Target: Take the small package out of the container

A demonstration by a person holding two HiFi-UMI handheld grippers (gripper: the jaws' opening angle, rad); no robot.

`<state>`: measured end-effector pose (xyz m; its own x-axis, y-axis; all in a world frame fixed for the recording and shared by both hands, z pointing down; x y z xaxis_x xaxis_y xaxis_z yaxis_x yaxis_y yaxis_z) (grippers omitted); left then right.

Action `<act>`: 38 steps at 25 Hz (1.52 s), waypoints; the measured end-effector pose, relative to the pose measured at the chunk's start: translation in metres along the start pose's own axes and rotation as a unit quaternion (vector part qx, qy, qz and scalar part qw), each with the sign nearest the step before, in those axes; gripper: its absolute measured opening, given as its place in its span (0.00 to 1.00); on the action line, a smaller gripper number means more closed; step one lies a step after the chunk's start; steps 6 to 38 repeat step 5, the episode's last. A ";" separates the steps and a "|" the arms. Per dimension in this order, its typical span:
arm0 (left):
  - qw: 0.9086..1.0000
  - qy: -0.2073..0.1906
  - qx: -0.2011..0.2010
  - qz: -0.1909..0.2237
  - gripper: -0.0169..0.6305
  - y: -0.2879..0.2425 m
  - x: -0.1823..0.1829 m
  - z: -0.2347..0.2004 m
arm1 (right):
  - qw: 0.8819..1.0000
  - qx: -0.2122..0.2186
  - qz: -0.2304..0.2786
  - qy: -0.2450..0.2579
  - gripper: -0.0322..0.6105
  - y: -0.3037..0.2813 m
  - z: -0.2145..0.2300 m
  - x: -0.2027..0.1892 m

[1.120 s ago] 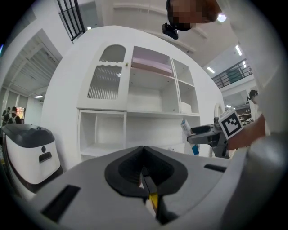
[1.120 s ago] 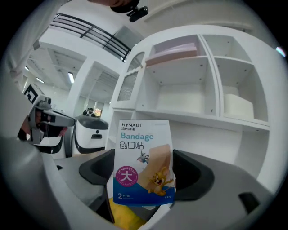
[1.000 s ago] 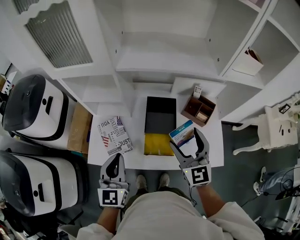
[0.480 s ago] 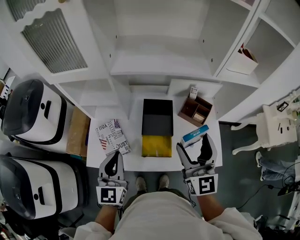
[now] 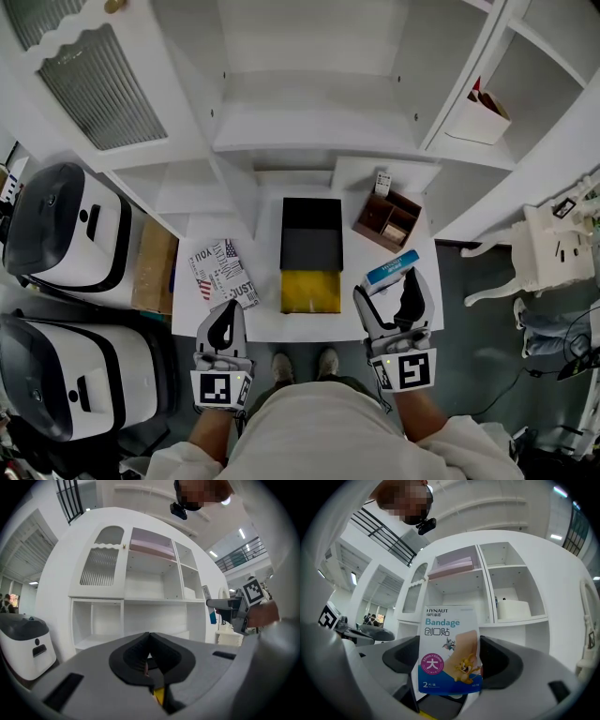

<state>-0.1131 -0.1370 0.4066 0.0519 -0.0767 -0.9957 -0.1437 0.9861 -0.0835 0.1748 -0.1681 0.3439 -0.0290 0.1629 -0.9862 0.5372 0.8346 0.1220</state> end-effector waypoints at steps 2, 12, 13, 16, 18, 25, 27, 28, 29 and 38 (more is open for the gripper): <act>1.000 0.000 -0.001 0.000 0.04 0.000 0.000 0.002 | 1.000 0.001 0.000 0.002 0.71 0.001 0.000 0.000; 1.000 -0.001 -0.001 0.000 0.04 0.000 0.000 0.004 | 1.000 0.002 0.002 0.005 0.71 0.002 0.000 0.001; 1.000 -0.001 -0.001 0.000 0.04 0.000 0.000 0.004 | 1.000 0.002 0.002 0.005 0.71 0.002 0.000 0.001; 1.000 -0.001 -0.001 0.000 0.04 0.000 0.000 0.004 | 1.000 0.002 0.002 0.005 0.71 0.002 0.000 0.001; 1.000 -0.001 -0.001 0.000 0.04 0.000 0.000 0.004 | 1.000 0.002 0.002 0.005 0.71 0.002 0.000 0.001; 1.000 -0.001 -0.001 0.000 0.04 0.000 0.000 0.004 | 1.000 0.002 0.002 0.005 0.71 0.002 0.000 0.001; 1.000 -0.001 -0.001 0.000 0.04 0.000 0.000 0.004 | 1.000 0.002 0.002 0.005 0.71 0.002 0.000 0.001; 1.000 -0.001 -0.001 0.000 0.04 0.000 0.000 0.004 | 1.000 0.002 0.002 0.005 0.71 0.002 0.000 0.001; 1.000 -0.001 -0.001 0.000 0.04 0.000 0.000 0.004 | 1.000 0.002 0.002 0.005 0.71 0.002 0.000 0.001; 1.000 -0.001 -0.001 0.000 0.04 0.000 0.000 0.004 | 1.000 0.002 0.002 0.005 0.71 0.002 0.000 0.001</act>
Point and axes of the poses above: the fingertips, and each gripper's own axes: y backward along the fingers, z to its right, x out of its top, the point moved 5 cm from there along y, backward along the fingers, and after that the axes turned 10 degrees about x, right-handed, at the moved point
